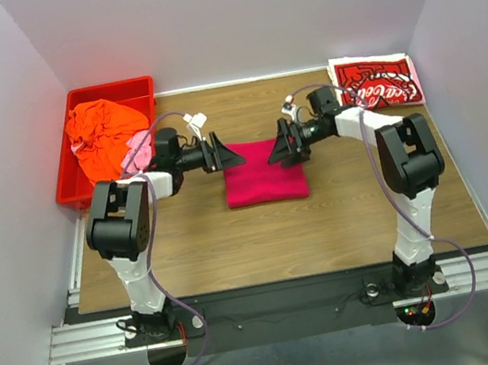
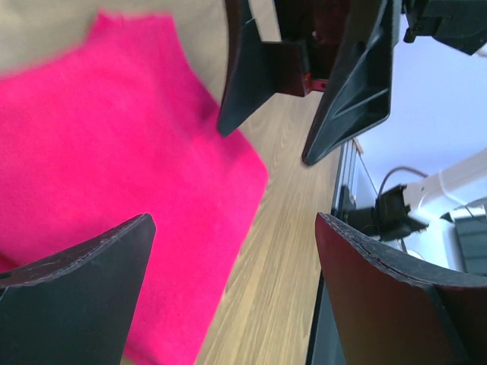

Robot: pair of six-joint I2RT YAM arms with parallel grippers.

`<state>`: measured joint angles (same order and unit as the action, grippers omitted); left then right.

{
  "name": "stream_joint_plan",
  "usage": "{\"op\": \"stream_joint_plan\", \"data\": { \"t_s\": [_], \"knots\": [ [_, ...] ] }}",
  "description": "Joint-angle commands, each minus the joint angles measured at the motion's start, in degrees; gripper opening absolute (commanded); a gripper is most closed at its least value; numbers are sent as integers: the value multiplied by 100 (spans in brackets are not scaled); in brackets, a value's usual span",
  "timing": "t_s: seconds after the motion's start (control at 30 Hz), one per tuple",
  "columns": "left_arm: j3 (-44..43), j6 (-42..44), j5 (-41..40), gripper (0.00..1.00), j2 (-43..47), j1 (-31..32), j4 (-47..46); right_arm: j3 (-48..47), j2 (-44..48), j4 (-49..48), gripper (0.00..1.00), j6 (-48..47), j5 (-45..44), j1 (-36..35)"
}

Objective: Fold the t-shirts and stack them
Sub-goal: Fold the tshirt

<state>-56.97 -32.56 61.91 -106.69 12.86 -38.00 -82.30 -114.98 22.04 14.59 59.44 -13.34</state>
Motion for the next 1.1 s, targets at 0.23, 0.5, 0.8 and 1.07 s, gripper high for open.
{"op": "stream_joint_plan", "data": {
  "t_s": [0.23, 0.5, 0.8, 1.07],
  "knots": [
    [-235, 749, -232, 90, -1152, 103, 765, -170, -1088, 10, 100, -395, -424, 51],
    [-34, 1506, -39, 94, 446, 164, 1646, -15, 18, 301, 100, -150, -91, 43],
    [862, 936, 339, 93, 914, 760, 1401, 1304, 732, 2, 100, 264, 595, -265],
    [653, 997, 138, 92, -429, 657, 1189, 1190, -200, -60, 98, -227, 228, -204]
  ]
}}
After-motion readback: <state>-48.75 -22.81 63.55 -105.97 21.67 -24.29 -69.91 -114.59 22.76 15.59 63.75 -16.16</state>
